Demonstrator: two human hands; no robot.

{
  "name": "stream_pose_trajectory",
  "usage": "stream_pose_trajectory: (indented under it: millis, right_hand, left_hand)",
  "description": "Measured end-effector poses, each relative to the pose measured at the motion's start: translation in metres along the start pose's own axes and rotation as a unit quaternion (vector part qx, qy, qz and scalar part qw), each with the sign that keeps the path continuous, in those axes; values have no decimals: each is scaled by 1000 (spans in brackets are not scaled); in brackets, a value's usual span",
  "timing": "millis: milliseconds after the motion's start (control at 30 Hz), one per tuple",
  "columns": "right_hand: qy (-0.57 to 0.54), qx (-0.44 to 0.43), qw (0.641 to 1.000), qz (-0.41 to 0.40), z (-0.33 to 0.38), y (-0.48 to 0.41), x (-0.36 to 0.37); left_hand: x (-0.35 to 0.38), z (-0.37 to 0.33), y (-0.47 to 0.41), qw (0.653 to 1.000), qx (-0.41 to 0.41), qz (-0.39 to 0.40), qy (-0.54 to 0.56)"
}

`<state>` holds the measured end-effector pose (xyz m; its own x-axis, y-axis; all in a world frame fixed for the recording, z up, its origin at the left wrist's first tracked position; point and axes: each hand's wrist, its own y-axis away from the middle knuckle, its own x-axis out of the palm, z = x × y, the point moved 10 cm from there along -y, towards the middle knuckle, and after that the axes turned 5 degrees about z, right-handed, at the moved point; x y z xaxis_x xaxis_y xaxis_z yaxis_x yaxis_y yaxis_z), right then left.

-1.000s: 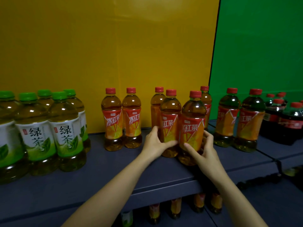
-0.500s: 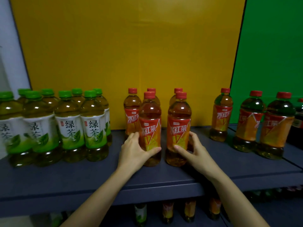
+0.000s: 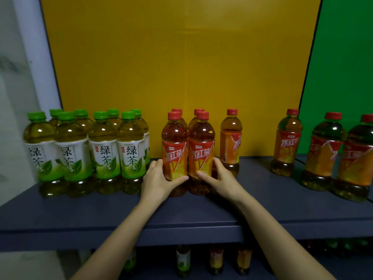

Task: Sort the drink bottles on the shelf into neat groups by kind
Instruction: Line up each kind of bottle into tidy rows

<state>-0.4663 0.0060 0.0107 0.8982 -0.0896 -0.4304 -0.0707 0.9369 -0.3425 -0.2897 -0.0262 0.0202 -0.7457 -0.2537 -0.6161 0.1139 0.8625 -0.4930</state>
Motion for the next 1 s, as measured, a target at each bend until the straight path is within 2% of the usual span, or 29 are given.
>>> stream_pose_trajectory:
  millis: [233,333,400,500,567,667,767,867,1000]
  right_hand:
    - [3,1,1000,-27,0,3,0]
    - [30,8,999,-42,2,8,0]
    - [66,10,996,-51,1,14,-2]
    - [124,14,985,-115,-3,31,-25]
    - [133,8,977,-167,-4,44,-48]
    - [136,19,967,-216,-10,62,-83]
    - [150,46,955,-251,-25,71,-120]
    - [155,69,943,-287,-40,75,-159]
    - [176,92,939,-281,-62,63,-195]
  left_hand:
    - [5,1,-1,1000,-11,0,-19]
    - [6,1,5,1000,-14,-4,6]
    - [-2,-4,16,999,-8,-39,18]
    - [-28,-35,41,984,101,-149,-2]
    - [-34,-63,56,964,208,-166,17]
    - [-8,-106,64,951,304,-54,32]
    - [39,-135,67,945,321,54,15]
    - [80,-145,52,957,267,102,54]
    - [128,-140,16,981,93,145,92]
